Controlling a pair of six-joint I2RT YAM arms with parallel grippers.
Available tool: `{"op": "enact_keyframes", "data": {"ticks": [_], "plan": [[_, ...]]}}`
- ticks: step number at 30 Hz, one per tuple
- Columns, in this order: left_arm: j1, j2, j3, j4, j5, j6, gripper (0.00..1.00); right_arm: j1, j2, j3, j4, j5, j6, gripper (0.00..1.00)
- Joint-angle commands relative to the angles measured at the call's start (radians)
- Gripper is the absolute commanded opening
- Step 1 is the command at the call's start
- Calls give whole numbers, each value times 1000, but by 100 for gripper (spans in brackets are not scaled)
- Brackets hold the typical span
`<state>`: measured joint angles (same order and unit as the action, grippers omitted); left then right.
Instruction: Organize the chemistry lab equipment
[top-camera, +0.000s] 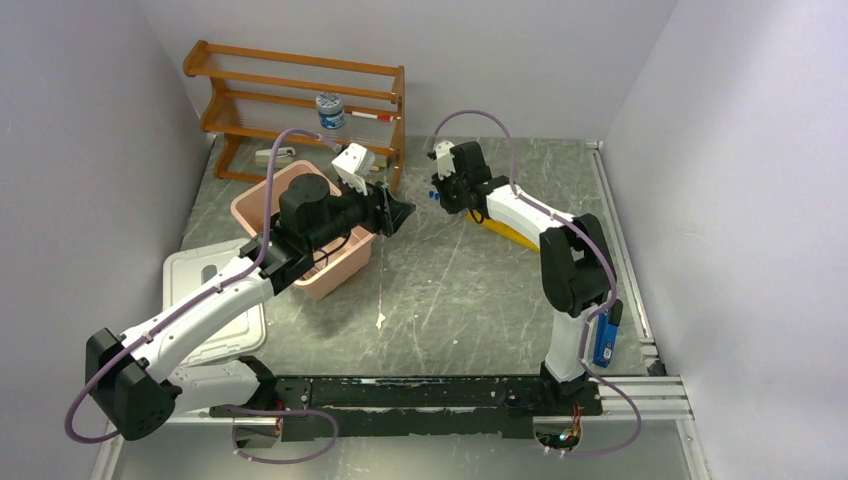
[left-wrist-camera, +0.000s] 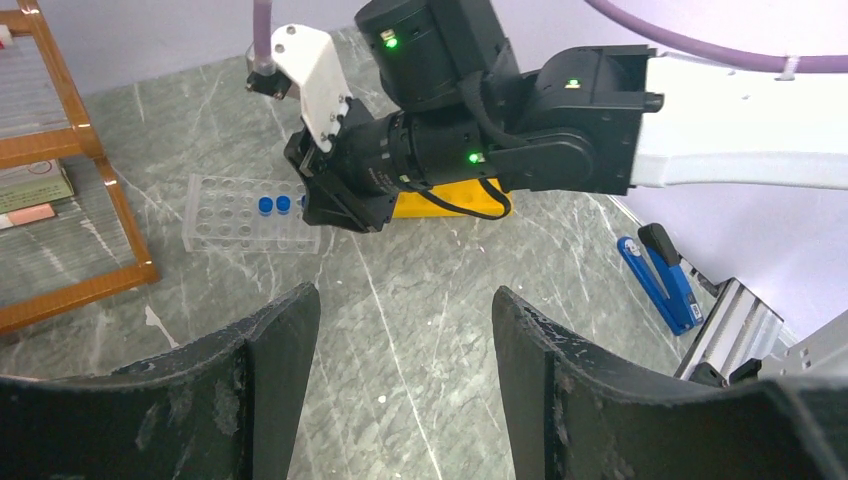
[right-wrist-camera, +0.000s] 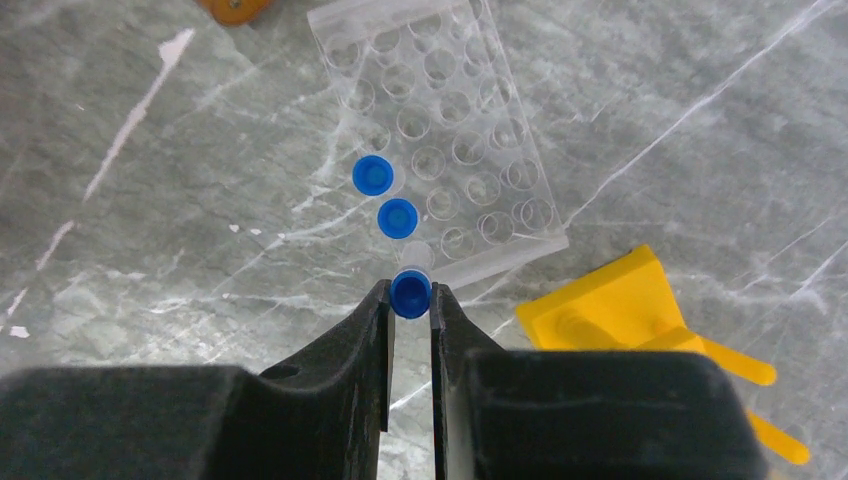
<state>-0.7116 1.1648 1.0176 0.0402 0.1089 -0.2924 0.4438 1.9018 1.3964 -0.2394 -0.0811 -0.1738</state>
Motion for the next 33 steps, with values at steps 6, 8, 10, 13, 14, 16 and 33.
{"op": "enact_keyframes", "data": {"ticks": [6, 8, 10, 13, 14, 16, 33], "plan": [[-5, -9, 8, 24, 10, 17, 68, -7, 67, 54, -48, 10, -6, 8], [-4, -13, 6, 24, 9, 18, 68, -6, 68, 50, -40, 16, -5, 9], [-3, -14, 3, 23, 8, 19, 68, -5, 66, 46, -34, 18, -4, 11], [-4, -16, 4, 21, 6, 21, 68, -6, 62, 40, -26, 20, -11, 12], [-5, -16, 3, 21, 6, 20, 68, -5, 59, 38, -24, 21, -15, 12], [-4, -17, 1, 23, 4, 19, 68, -4, 47, 21, -7, 19, -24, 13], [-4, -16, -4, 29, 8, 2, 68, 6, -2, -77, 96, 29, -53, 26]]}}
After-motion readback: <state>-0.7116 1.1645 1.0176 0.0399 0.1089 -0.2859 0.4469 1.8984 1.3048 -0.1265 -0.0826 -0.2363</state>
